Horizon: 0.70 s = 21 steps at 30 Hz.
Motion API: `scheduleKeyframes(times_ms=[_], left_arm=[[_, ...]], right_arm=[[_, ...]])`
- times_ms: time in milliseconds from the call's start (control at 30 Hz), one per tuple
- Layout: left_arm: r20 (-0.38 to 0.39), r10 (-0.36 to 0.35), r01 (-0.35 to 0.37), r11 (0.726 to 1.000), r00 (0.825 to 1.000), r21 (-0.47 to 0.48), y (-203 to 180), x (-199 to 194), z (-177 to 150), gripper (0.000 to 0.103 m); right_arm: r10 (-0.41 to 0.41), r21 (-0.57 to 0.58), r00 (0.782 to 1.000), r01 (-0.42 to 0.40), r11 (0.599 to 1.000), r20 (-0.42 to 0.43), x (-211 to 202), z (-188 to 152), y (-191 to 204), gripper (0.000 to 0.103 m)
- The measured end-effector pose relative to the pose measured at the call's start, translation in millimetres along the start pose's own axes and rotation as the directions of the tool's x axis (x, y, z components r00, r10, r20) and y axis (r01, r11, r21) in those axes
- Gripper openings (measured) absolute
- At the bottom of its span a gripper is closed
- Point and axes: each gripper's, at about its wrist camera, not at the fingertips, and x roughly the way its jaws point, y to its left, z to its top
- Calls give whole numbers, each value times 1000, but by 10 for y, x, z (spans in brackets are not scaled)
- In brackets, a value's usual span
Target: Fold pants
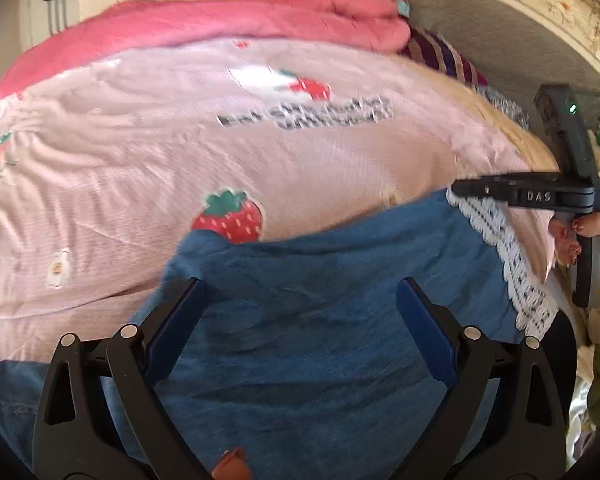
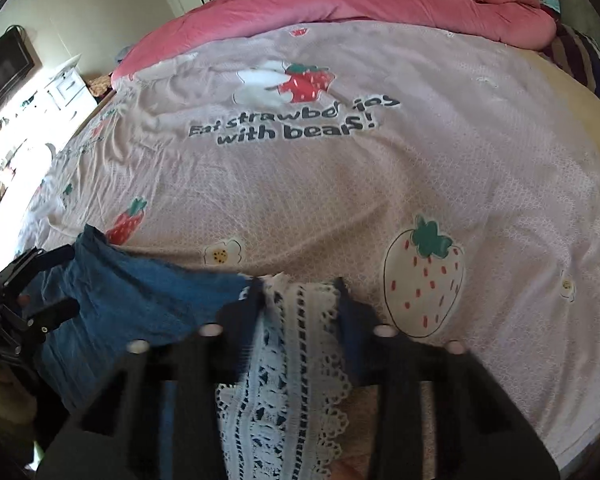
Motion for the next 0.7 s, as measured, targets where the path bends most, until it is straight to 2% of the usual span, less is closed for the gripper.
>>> scheduleKeyframes(times_ms=[200,433,533,600,633,700], left_arm=[[-57,57,-58,998,997,-7,128,264,-6,88],[-52,73,-73,997,996,4,112,294,-32,88],[-55,68,-68,998,996,2,120,293,-24,88],[-55,70,-70,998,996,2,118,300,-14,88],[-56,69,-69,998,996,1,120,297,-17,88],[-56,71,-71,997,996,3,117,295,-19,88]], right_arm=[[-24,-2,998,24,1000,66,-108,-1,-22,20],[-59,19,998,59,998,34,118,-80,-94,26],[-71,20,997,70,997,33,104,-86,-96,31],[-74,23,997,73,997,35,39,-94,-88,43],[-68,22,997,67,997,41,-19,-105,-84,45],[-67,25,995,65,998,72,-148,-124,-81,61]])
